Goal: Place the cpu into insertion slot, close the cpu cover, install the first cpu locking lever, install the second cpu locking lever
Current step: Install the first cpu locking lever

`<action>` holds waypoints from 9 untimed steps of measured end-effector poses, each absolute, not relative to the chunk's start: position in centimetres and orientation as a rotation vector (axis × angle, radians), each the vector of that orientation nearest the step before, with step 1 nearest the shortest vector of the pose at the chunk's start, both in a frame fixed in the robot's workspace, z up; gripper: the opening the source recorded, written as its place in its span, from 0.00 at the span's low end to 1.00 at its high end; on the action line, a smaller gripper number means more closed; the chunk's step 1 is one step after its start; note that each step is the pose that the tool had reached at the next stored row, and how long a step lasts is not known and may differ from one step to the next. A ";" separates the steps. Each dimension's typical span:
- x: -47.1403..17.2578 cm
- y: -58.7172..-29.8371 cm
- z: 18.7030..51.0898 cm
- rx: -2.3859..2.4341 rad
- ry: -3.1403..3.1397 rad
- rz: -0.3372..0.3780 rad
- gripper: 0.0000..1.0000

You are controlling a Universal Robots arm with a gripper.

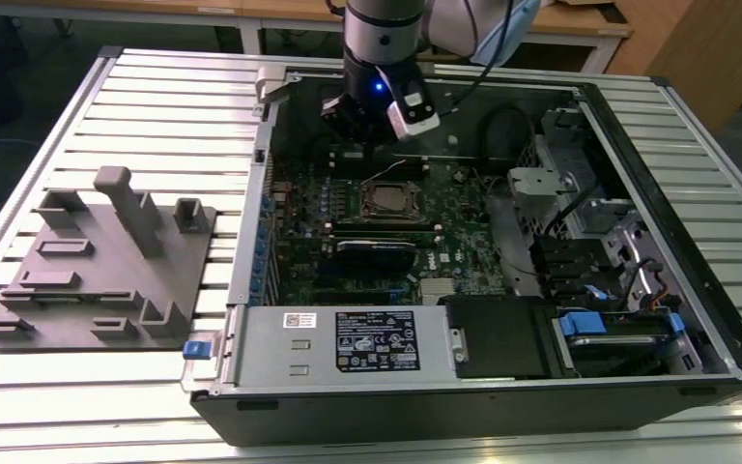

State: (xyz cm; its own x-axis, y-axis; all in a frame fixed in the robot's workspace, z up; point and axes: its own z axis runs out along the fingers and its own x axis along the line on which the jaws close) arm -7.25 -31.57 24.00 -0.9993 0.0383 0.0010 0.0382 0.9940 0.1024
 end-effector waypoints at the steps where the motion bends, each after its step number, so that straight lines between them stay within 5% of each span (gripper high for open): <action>1: -7.2 -31.6 24.0 0.060 3.136 0.161 0.10; 9: -6.2 -31.5 23.5 0.060 3.136 0.160 0.10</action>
